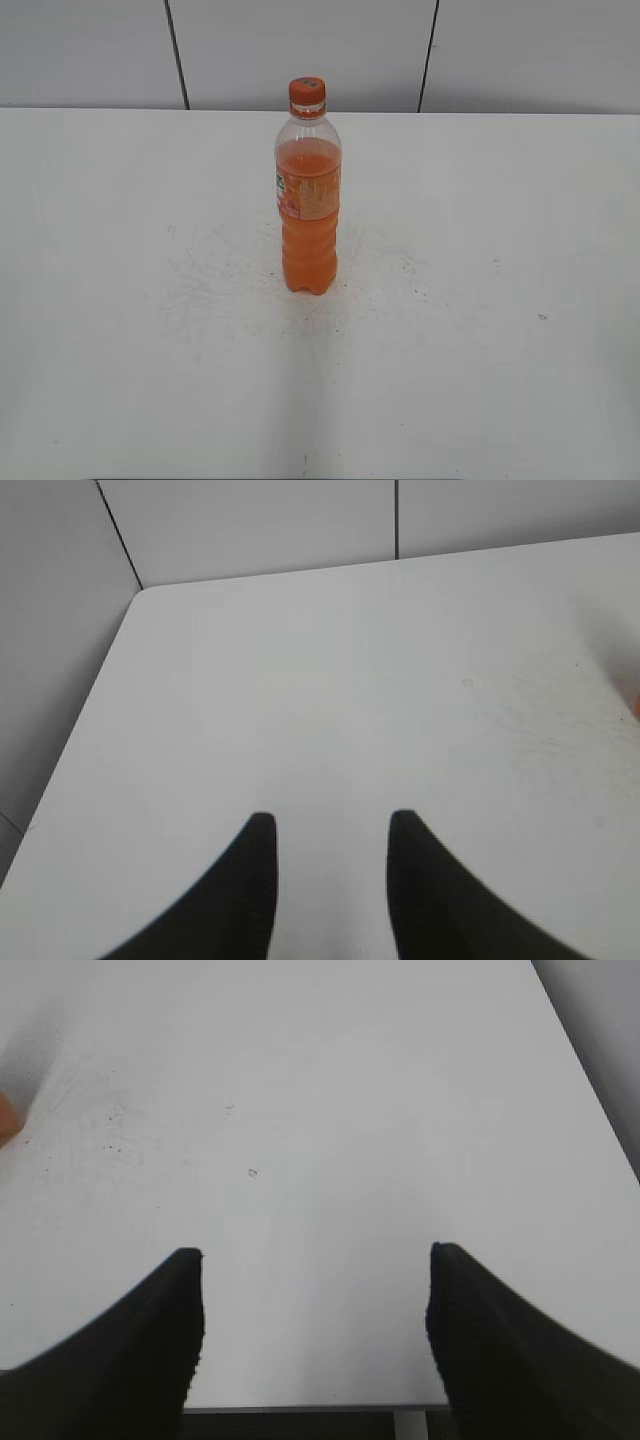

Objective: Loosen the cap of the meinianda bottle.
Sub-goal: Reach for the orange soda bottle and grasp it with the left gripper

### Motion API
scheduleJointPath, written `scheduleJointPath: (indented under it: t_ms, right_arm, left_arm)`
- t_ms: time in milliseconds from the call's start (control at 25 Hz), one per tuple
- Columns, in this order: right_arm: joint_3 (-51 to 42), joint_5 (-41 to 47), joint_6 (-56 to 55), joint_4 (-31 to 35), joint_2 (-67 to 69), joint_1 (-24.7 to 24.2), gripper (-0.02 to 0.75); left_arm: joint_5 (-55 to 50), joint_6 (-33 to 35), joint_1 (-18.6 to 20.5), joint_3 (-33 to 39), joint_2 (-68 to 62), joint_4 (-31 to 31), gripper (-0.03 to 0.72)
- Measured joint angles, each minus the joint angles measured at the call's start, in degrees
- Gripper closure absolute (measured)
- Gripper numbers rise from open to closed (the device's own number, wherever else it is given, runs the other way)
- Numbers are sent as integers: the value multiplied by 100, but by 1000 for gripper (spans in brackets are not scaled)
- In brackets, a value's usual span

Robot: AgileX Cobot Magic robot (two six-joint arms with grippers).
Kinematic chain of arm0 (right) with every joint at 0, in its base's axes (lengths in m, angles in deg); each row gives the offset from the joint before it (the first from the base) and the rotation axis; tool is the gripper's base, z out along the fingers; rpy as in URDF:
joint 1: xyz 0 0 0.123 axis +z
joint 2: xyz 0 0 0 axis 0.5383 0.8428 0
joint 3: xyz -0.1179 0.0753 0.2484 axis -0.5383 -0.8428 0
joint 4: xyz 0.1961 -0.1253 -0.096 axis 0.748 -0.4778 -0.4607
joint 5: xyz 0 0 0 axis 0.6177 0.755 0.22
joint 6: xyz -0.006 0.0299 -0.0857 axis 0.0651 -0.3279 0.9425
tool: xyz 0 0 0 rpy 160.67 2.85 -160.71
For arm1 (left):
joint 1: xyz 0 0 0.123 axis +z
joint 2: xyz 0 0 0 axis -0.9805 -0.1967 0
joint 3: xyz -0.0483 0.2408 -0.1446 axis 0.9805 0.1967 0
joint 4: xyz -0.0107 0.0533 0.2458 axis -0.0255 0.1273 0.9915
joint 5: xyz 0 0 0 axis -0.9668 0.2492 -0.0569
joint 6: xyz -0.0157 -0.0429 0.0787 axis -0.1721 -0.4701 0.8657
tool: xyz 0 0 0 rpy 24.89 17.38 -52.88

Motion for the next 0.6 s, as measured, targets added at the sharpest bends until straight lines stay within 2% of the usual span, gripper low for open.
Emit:
scheduleJointPath:
  t_ms: [600]
  right_arm:
    - [0,-2,0,0,0,0,215]
  left_arm:
    - [0,0,0,0,0,0,449]
